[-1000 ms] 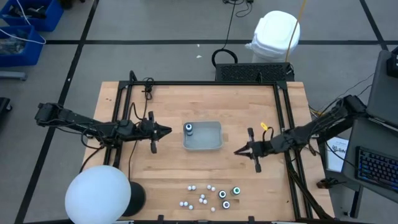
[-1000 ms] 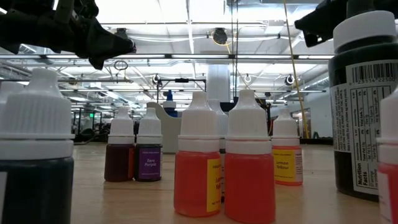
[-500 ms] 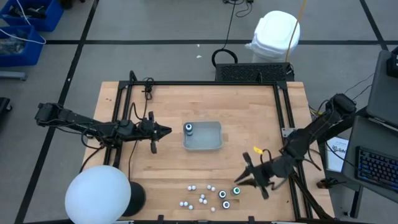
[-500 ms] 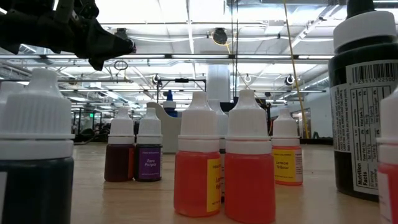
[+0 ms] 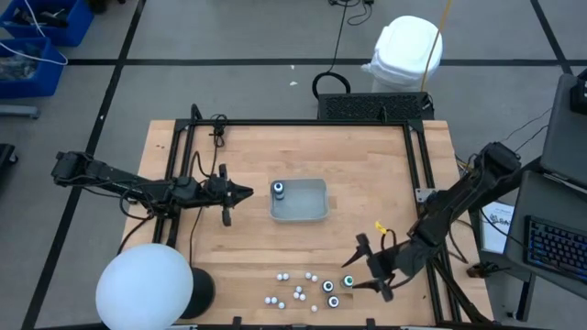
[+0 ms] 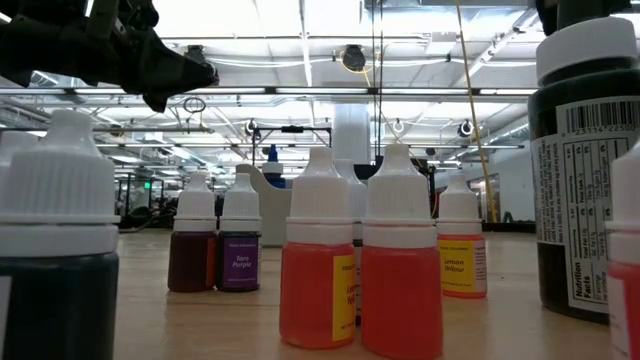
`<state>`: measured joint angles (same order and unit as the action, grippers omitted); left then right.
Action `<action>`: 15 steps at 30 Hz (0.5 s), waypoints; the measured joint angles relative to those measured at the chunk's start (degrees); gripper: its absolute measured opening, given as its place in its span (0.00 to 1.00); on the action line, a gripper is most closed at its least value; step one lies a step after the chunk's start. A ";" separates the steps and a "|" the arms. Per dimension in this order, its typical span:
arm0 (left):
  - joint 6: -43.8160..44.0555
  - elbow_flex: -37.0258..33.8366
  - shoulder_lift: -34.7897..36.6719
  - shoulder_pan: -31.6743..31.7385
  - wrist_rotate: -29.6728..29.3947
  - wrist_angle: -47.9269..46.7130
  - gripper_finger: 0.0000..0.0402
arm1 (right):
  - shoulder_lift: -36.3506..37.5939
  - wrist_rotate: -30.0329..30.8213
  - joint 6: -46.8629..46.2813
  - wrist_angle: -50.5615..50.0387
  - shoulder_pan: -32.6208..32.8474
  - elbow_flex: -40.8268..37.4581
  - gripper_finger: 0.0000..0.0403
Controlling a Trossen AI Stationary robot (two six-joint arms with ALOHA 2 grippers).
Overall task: Pick & Place food coloring
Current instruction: Put the large green food coloring bottle into the gray bin
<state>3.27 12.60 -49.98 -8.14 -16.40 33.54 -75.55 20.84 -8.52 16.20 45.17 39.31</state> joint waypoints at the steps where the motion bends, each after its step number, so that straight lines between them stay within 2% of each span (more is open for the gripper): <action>1: 0.13 0.00 0.00 0.00 0.00 -0.02 0.10 | -0.70 0.00 -0.01 -0.23 0.26 0.00 0.72; 7: 0.29 0.00 0.00 0.00 0.00 -0.52 0.10 | -4.59 -0.12 -0.10 0.26 1.98 0.00 0.82; 15: 0.34 0.00 0.00 0.00 0.00 -0.75 0.10 | -10.37 -0.02 -2.36 3.35 1.68 0.00 0.82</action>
<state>3.61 12.60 -49.98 -8.14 -16.40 32.78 -85.92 20.82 -10.87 19.55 46.85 39.31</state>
